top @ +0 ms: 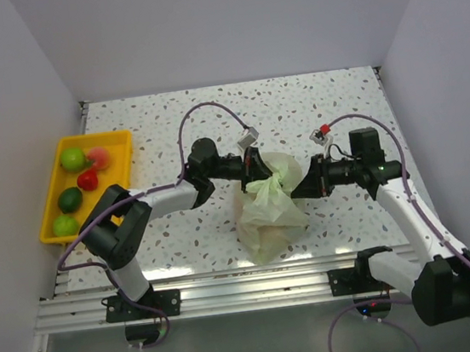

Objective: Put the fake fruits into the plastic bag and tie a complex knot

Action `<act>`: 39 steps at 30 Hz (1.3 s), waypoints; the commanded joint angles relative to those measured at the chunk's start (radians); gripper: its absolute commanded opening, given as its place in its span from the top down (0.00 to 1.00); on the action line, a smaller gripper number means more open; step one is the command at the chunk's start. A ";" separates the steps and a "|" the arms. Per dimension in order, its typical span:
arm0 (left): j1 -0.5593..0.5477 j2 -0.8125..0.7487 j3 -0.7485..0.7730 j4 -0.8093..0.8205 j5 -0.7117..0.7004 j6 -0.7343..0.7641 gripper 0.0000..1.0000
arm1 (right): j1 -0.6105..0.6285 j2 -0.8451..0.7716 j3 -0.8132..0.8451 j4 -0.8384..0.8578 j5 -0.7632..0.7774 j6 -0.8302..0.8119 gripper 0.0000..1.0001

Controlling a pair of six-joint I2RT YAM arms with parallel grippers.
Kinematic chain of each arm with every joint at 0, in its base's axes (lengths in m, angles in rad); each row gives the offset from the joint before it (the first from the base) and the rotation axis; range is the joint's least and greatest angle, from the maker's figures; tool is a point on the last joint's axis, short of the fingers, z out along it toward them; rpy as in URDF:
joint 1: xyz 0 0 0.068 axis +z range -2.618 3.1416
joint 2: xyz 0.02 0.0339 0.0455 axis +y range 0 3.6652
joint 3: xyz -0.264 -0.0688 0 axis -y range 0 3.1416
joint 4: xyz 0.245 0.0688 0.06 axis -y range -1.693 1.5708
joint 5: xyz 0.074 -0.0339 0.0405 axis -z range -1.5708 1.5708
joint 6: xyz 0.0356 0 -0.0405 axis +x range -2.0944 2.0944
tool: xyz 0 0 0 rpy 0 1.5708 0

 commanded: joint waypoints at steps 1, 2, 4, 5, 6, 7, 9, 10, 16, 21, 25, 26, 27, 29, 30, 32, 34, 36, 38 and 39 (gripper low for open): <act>0.004 -0.006 0.042 0.047 0.009 0.001 1.00 | 0.029 0.033 -0.030 0.222 -0.029 0.117 0.78; 0.003 -0.003 0.042 0.047 0.011 -0.002 1.00 | 0.032 0.030 -0.040 0.275 -0.018 0.150 0.78; 0.003 -0.002 0.039 0.046 0.009 -0.001 1.00 | 0.034 0.030 -0.049 0.365 0.009 0.225 0.76; 0.003 -0.002 0.037 0.044 0.011 -0.002 1.00 | 0.034 0.033 -0.047 0.426 0.012 0.246 0.76; 0.001 -0.003 0.034 0.044 0.011 -0.004 1.00 | 0.035 0.035 -0.044 0.448 0.011 0.262 0.75; 0.000 -0.006 0.026 0.043 0.012 -0.002 1.00 | 0.035 0.033 -0.041 0.479 0.012 0.288 0.75; 0.000 -0.009 0.013 0.041 0.012 -0.004 1.00 | 0.035 0.016 -0.038 0.498 0.009 0.299 0.73; -0.002 -0.012 0.006 0.040 0.012 -0.002 1.00 | 0.035 0.007 -0.040 0.508 0.011 0.309 0.72; -0.011 -0.015 -0.027 0.039 0.011 -0.004 1.00 | 0.037 -0.030 -0.066 0.599 0.011 0.383 0.62; -0.034 0.006 -0.018 0.090 0.012 -0.039 1.00 | 0.044 -0.017 -0.077 0.629 0.017 0.398 0.59; -0.051 0.027 -0.009 0.180 -0.003 -0.088 1.00 | 0.057 -0.016 -0.095 0.669 0.029 0.432 0.56; -0.062 0.032 -0.004 0.182 -0.003 -0.090 1.00 | 0.063 -0.017 -0.098 0.685 0.035 0.443 0.55; -0.066 0.040 -0.001 0.182 -0.001 -0.091 1.00 | 0.066 -0.016 -0.103 0.700 0.043 0.464 0.54; -0.079 0.046 -0.006 0.199 -0.003 -0.099 1.00 | 0.078 -0.014 -0.106 0.723 0.060 0.480 0.53; -0.080 0.052 -0.017 0.208 -0.003 -0.102 1.00 | 0.080 -0.013 -0.107 0.731 0.064 0.493 0.52; -0.082 0.054 -0.027 0.230 -0.007 -0.123 1.00 | 0.086 -0.011 -0.116 0.749 0.078 0.506 0.52; -0.082 0.054 -0.046 0.256 -0.012 -0.137 1.00 | 0.086 -0.011 -0.121 0.751 0.089 0.512 0.51; -0.080 0.048 -0.050 0.256 -0.020 -0.139 1.00 | 0.086 -0.014 -0.106 0.731 0.087 0.480 0.51; -0.077 0.044 -0.049 0.254 -0.021 -0.136 1.00 | 0.084 -0.020 -0.078 0.615 0.083 0.422 0.50; -0.074 0.044 -0.049 0.253 -0.029 -0.136 1.00 | 0.078 -0.028 -0.039 0.490 0.083 0.338 0.50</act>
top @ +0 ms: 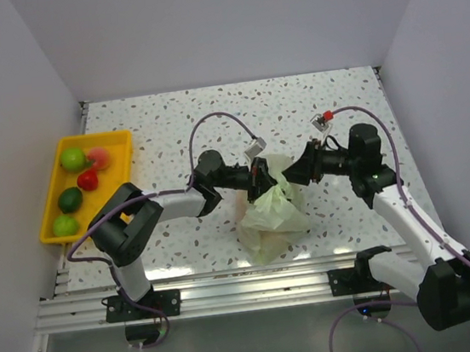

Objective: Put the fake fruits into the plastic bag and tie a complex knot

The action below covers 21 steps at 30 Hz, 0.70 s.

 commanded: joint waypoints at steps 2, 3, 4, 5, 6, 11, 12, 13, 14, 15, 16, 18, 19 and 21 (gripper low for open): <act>0.004 -0.011 -0.003 0.072 -0.019 -0.018 1.00 | -0.033 -0.021 0.120 -0.292 0.014 -0.207 0.50; 0.006 -0.014 -0.003 0.072 -0.022 -0.021 1.00 | -0.045 -0.016 0.165 -0.444 0.011 -0.303 0.51; 0.007 -0.016 -0.003 0.073 -0.021 -0.025 1.00 | -0.060 -0.012 0.182 -0.517 -0.006 -0.351 0.51; 0.010 -0.019 -0.003 0.075 -0.023 -0.029 1.00 | -0.097 -0.010 0.196 -0.586 -0.029 -0.399 0.51; 0.012 -0.020 -0.003 0.078 -0.019 -0.029 1.00 | -0.111 -0.013 0.207 -0.639 -0.085 -0.460 0.51; 0.020 -0.025 -0.003 0.076 -0.016 -0.029 1.00 | -0.128 -0.035 0.225 -0.774 -0.164 -0.535 0.38; 0.021 -0.023 -0.002 0.076 -0.016 -0.029 1.00 | -0.128 -0.033 0.216 -0.753 -0.203 -0.531 0.38; 0.023 -0.023 -0.002 0.076 -0.018 -0.029 1.00 | -0.128 -0.023 0.213 -0.759 -0.213 -0.544 0.38; 0.023 -0.025 0.000 0.075 -0.018 -0.029 1.00 | -0.128 -0.019 0.208 -0.771 -0.211 -0.557 0.38; 0.023 -0.025 0.001 0.073 -0.019 -0.029 1.00 | -0.128 -0.019 0.188 -0.759 -0.225 -0.557 0.38; 0.023 -0.026 0.003 0.073 -0.018 -0.027 1.00 | -0.128 -0.019 0.178 -0.751 -0.225 -0.559 0.40; 0.023 -0.025 0.003 0.070 -0.019 -0.027 1.00 | -0.128 -0.022 0.152 -0.687 -0.227 -0.532 0.44; 0.023 -0.023 0.003 0.070 -0.019 -0.030 1.00 | -0.128 -0.025 0.145 -0.668 -0.225 -0.518 0.49; 0.023 -0.020 0.007 0.070 -0.015 -0.030 1.00 | -0.127 -0.026 0.125 -0.583 -0.227 -0.470 0.55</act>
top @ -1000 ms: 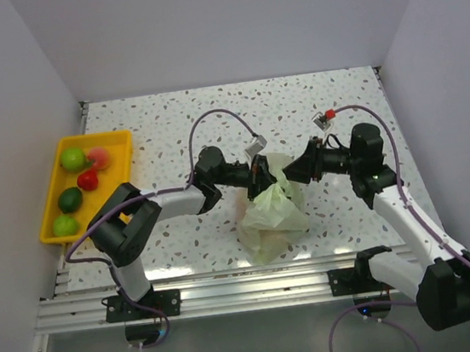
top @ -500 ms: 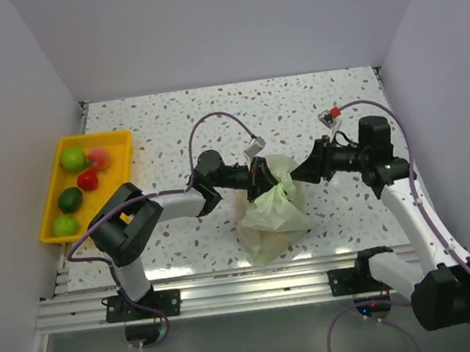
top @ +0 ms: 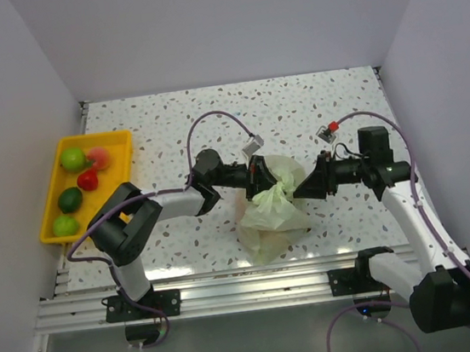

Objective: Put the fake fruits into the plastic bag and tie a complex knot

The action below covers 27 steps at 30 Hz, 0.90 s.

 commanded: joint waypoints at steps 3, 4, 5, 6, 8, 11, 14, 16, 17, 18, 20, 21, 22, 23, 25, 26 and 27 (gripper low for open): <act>0.002 -0.012 0.019 0.058 -0.006 -0.002 1.00 | 0.007 -0.003 -0.073 0.295 -0.038 0.181 0.61; 0.002 -0.008 0.023 0.059 -0.002 -0.005 1.00 | 0.013 0.008 -0.076 0.329 -0.036 0.221 0.60; 0.000 -0.008 0.025 0.062 -0.002 -0.005 1.00 | 0.020 0.015 -0.075 0.359 -0.036 0.229 0.58; 0.000 -0.008 0.026 0.064 0.000 -0.007 1.00 | 0.033 0.022 -0.070 0.365 -0.035 0.231 0.58; -0.001 -0.006 0.026 0.067 0.000 -0.008 1.00 | 0.044 0.032 -0.064 0.382 -0.027 0.229 0.62; -0.007 -0.003 0.023 0.069 0.004 -0.010 1.00 | 0.050 0.037 -0.063 0.435 -0.032 0.260 0.73; -0.013 0.000 0.014 0.093 0.009 -0.022 1.00 | 0.056 0.049 -0.056 0.492 -0.033 0.300 0.89; -0.016 0.000 0.005 0.098 0.010 -0.024 1.00 | 0.059 0.054 -0.053 0.527 -0.024 0.339 1.00; -0.018 0.000 0.003 0.099 0.010 -0.025 1.00 | 0.060 0.054 -0.056 0.576 -0.009 0.358 1.00; -0.021 0.001 -0.003 0.105 0.013 -0.027 1.00 | 0.063 0.054 -0.058 0.601 -0.006 0.376 1.00; -0.027 0.004 -0.006 0.114 0.023 -0.028 1.00 | 0.066 0.057 -0.059 0.649 0.008 0.416 1.00; -0.030 0.003 -0.012 0.122 0.024 -0.030 1.00 | 0.073 0.058 -0.059 0.655 0.017 0.421 1.00; -0.032 0.001 -0.012 0.127 0.030 -0.031 1.00 | 0.078 0.058 -0.061 0.658 0.025 0.419 1.00; -0.035 0.001 -0.012 0.134 0.030 -0.031 1.00 | 0.081 0.057 -0.064 0.655 0.034 0.418 1.00; -0.044 -0.002 -0.016 0.144 0.021 -0.037 1.00 | 0.101 0.049 -0.081 0.658 0.066 0.416 1.00; -0.046 -0.002 -0.020 0.165 0.017 -0.053 1.00 | 0.110 0.045 -0.087 0.660 0.082 0.416 1.00; -0.046 0.000 -0.023 0.173 0.010 -0.057 1.00 | 0.128 0.040 -0.095 0.658 0.097 0.416 1.00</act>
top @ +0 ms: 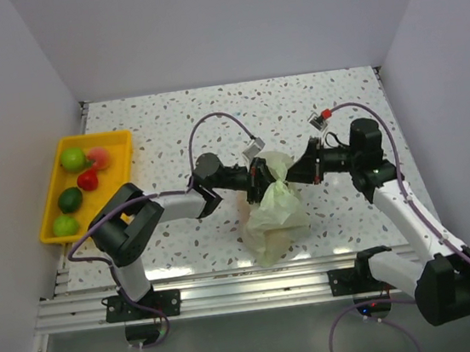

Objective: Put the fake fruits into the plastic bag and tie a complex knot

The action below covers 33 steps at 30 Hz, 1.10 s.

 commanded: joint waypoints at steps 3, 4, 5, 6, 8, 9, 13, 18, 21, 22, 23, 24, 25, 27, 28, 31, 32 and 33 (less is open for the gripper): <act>-0.019 0.004 -0.005 0.099 -0.006 -0.027 1.00 | 0.047 -0.030 -0.028 0.042 0.094 0.010 0.79; -0.019 0.005 -0.003 0.096 -0.009 -0.022 1.00 | 0.047 -0.034 -0.006 -0.006 0.096 -0.054 0.68; -0.014 0.005 0.000 0.093 -0.009 -0.019 1.00 | 0.047 -0.039 0.014 -0.130 0.096 -0.104 0.58; -0.013 0.007 0.004 0.090 -0.009 -0.016 1.00 | 0.043 -0.044 0.037 -0.196 0.097 -0.154 0.56; -0.008 0.007 0.006 0.085 -0.009 -0.013 1.00 | 0.017 -0.048 0.095 -0.368 0.078 -0.277 0.54; -0.008 0.005 0.006 0.082 -0.009 -0.013 1.00 | -0.012 -0.051 0.111 -0.416 0.065 -0.309 0.50; 0.000 0.002 0.005 0.074 -0.009 -0.005 1.00 | -0.089 -0.041 0.250 -0.697 0.025 -0.565 0.49; 0.004 -0.009 0.003 0.064 -0.008 0.004 1.00 | -0.115 -0.031 0.307 -0.926 0.002 -0.705 0.54; 0.004 -0.012 0.003 0.059 -0.008 0.006 1.00 | -0.114 -0.021 0.301 -0.918 -0.007 -0.705 0.68; 0.004 -0.013 0.001 0.059 -0.009 0.006 1.00 | -0.114 -0.015 0.291 -0.914 -0.015 -0.698 0.70; 0.004 -0.016 0.003 0.059 -0.011 0.007 1.00 | -0.114 -0.002 0.286 -0.910 -0.024 -0.693 0.73; 0.004 -0.016 0.006 0.057 -0.010 0.009 1.00 | -0.114 0.005 0.285 -0.930 -0.042 -0.707 0.73; 0.004 -0.018 0.008 0.054 -0.009 0.010 1.00 | -0.114 0.014 0.277 -0.956 -0.059 -0.752 0.72; 0.004 -0.015 0.014 0.054 -0.009 0.009 1.00 | -0.111 0.025 0.259 -0.960 -0.065 -0.747 0.68; 0.004 -0.012 0.014 0.054 -0.009 0.009 1.00 | -0.111 0.024 0.245 -0.950 -0.061 -0.732 0.64; 0.004 -0.001 0.023 0.057 -0.013 0.009 1.00 | -0.103 0.021 0.199 -0.824 -0.067 -0.629 0.52; 0.004 -0.001 0.024 0.057 -0.014 0.007 1.00 | -0.097 0.021 0.185 -0.790 -0.068 -0.594 0.52; 0.004 0.002 0.026 0.057 -0.013 0.007 1.00 | -0.091 0.024 0.170 -0.759 -0.071 -0.549 0.50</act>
